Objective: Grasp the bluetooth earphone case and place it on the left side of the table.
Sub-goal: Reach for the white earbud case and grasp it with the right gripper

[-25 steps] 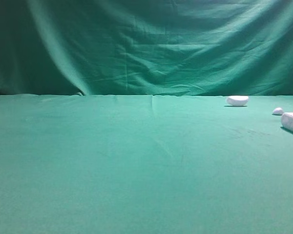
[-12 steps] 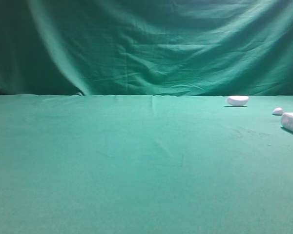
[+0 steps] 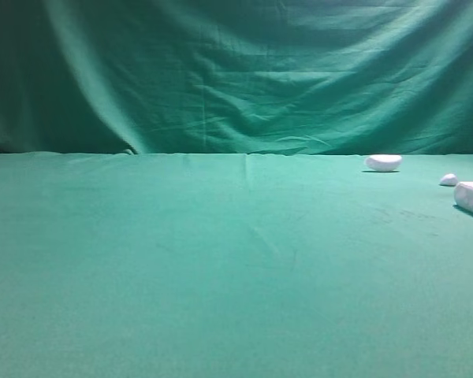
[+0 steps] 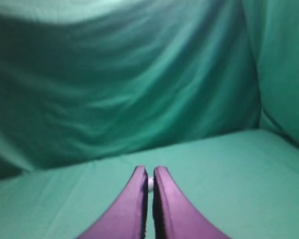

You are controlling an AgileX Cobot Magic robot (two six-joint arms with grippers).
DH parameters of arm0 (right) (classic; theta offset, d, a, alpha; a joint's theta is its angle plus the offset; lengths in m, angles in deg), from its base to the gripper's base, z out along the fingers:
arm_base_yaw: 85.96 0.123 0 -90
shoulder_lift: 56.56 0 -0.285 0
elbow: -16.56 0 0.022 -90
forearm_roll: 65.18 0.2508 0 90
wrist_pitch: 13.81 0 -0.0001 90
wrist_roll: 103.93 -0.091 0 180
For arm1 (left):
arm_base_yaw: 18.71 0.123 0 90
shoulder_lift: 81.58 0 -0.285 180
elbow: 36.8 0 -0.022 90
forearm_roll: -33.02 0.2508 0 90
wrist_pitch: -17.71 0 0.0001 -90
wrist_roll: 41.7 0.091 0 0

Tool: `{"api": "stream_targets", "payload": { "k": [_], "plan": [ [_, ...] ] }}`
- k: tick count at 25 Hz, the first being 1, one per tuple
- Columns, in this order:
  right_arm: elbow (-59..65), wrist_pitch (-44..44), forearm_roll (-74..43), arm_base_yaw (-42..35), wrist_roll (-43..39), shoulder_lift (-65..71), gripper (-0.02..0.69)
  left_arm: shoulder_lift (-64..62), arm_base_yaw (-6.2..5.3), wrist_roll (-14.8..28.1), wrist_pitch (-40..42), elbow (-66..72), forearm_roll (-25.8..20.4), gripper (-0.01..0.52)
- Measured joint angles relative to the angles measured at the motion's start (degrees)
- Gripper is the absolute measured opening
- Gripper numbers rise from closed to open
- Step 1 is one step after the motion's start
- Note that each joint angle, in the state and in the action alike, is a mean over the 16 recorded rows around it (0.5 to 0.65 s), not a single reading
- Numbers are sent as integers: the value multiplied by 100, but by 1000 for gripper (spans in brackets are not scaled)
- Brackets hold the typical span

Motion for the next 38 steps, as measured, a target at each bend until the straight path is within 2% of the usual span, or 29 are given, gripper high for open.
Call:
{"api": "stream_targets", "payload": {
  "k": [5,10,17,24,28,38],
  "plan": [
    [-660,313,194,0,-60,481,0,0,0,0,0,0,0,0],
    [-1472,1409,250,0,217,1322,0,0,0,0,0,0,0,0],
    [-2499,2836,233,117,810,3070,0,0,0,0,0,0,0,0],
    [-3234,3350,82,448,1092,4931,24,0,0,0,0,0,0,0],
    [-3650,3364,2,640,1010,5985,116,0,0,0,0,0,0,0],
    [-4626,3167,-127,772,848,8288,476,0,0,0,0,0,0,0]
  ]
}}
